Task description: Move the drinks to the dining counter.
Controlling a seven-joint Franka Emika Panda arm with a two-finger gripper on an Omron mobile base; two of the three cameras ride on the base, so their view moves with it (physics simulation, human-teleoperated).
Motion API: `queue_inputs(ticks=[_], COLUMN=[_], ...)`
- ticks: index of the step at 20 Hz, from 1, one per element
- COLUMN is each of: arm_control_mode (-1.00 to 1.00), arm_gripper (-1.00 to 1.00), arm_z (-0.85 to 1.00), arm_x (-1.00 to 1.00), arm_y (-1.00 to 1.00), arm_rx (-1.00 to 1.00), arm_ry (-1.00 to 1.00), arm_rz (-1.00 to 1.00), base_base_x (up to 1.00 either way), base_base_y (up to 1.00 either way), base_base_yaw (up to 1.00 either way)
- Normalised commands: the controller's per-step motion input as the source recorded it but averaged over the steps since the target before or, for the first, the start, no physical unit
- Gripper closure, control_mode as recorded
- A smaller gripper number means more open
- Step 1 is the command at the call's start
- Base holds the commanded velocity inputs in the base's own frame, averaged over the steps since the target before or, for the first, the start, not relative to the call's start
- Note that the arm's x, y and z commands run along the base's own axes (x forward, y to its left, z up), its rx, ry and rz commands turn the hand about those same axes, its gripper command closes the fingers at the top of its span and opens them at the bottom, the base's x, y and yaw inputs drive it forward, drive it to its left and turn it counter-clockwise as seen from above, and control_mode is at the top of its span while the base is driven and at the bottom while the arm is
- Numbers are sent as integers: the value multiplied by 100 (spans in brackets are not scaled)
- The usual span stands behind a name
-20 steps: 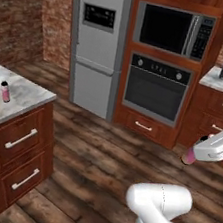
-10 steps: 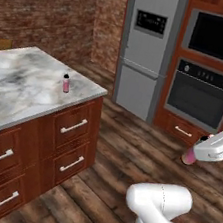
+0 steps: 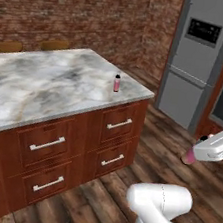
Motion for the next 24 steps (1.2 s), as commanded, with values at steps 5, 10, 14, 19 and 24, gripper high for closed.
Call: queue_inputs(ticks=[5,10,14,19,24], arm_control_mode=[100,100,100,100,100], arm_gripper=[100,100,100,100,100], arm_z=[0,0,0,0,0], arm_x=[0,0,0,0,0], arm_y=[0,0,0,0,0], arm_rx=[0,0,0,0,0], arm_ry=[0,0,0,0,0], arm_rz=[0,0,0,0,0], base_base_x=[31,45,36,1,0], base_base_y=[39,-2,-34,-63,-61], base_base_yaw=[35,17,3,0,0])
